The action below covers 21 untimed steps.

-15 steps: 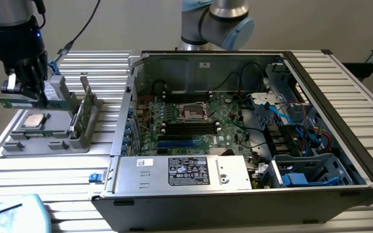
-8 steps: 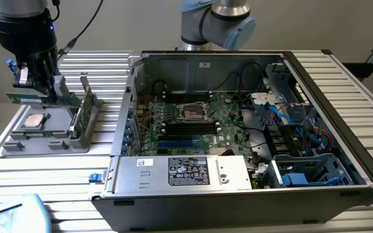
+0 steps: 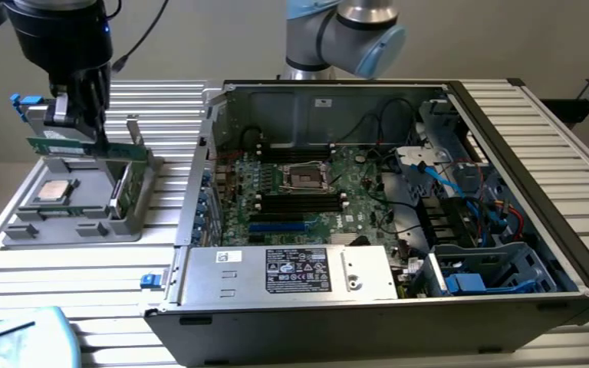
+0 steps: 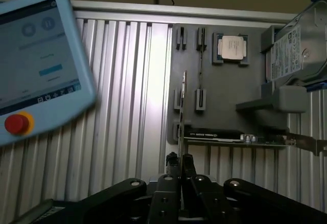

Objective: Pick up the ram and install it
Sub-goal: 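Pick up the ram and move it above insertion slot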

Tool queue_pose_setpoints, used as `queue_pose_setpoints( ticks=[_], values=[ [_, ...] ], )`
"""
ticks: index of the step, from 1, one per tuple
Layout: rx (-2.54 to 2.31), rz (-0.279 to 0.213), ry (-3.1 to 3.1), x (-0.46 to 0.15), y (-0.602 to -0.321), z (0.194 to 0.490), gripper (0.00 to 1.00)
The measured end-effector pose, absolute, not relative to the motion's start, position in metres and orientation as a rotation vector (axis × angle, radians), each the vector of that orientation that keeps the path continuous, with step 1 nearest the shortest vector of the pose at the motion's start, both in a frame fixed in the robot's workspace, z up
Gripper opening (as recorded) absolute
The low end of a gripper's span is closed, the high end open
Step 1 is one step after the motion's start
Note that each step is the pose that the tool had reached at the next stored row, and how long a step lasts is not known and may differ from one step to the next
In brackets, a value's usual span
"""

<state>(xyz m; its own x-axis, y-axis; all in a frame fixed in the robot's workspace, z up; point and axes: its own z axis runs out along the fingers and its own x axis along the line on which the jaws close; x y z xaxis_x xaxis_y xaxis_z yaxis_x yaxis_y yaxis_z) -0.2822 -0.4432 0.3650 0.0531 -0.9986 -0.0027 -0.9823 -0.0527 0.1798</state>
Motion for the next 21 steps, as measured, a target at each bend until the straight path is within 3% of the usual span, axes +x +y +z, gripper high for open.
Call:
queue_pose_setpoints(
  ticks=[21],
  values=[
    [2.217,-0.233,-2.065,-0.213,-0.448,0.404,0.14]
  ],
)
